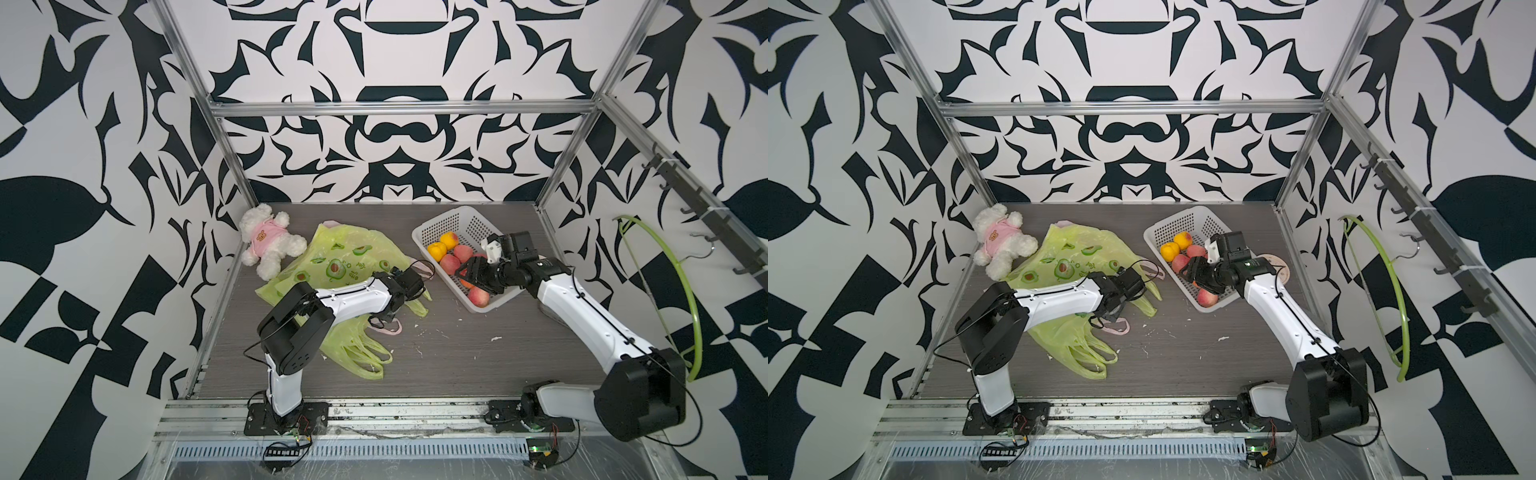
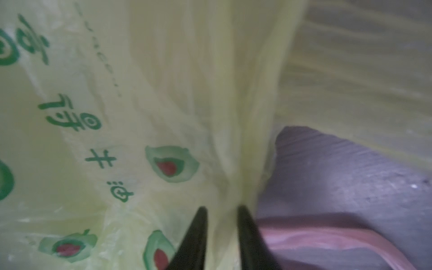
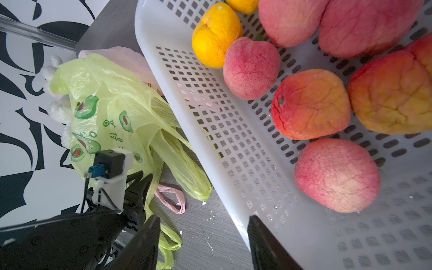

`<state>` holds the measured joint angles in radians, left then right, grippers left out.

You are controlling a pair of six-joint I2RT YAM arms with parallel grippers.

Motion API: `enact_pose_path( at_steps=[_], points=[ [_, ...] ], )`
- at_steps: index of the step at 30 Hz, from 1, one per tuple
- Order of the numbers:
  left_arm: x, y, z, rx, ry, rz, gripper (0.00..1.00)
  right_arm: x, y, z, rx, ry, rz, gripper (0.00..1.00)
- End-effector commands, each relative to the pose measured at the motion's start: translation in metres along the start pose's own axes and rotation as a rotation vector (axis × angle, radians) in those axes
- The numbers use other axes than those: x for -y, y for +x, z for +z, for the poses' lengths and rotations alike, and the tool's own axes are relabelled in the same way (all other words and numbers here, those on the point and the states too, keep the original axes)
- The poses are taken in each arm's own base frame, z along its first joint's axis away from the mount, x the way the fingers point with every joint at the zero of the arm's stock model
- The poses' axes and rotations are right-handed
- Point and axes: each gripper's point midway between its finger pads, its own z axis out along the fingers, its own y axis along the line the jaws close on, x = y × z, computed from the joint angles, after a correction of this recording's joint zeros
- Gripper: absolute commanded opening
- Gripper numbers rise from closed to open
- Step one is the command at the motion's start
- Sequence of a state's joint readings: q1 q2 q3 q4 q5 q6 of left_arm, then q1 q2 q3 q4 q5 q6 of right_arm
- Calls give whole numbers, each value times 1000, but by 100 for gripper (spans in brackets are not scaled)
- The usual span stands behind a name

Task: Place the peach into a plastic bag & tie a knot
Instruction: Pick up the plastic bag at the center of the board.

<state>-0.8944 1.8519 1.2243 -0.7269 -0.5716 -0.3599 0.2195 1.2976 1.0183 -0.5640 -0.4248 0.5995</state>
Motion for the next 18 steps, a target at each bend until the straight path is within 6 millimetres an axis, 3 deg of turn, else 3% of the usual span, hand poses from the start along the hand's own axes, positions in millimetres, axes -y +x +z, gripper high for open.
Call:
enact_pose_path(
  at_steps=[1, 10, 14, 18],
  points=[
    [-11, -6, -15, 33, 31, -55, 2, -19, -12, -10, 39, -43, -25, 59],
    [-51, -21, -63, 130, 176, -217, 0, -55, -1, -5, 12, -86, -103, 55],
    [-71, -21, -82, 165, 222, -281, 0, -73, 13, 10, -26, -114, -124, 55],
    [-86, -28, -109, 226, 285, -338, 0, -98, 31, 39, -84, -167, -138, 57]
  ],
)
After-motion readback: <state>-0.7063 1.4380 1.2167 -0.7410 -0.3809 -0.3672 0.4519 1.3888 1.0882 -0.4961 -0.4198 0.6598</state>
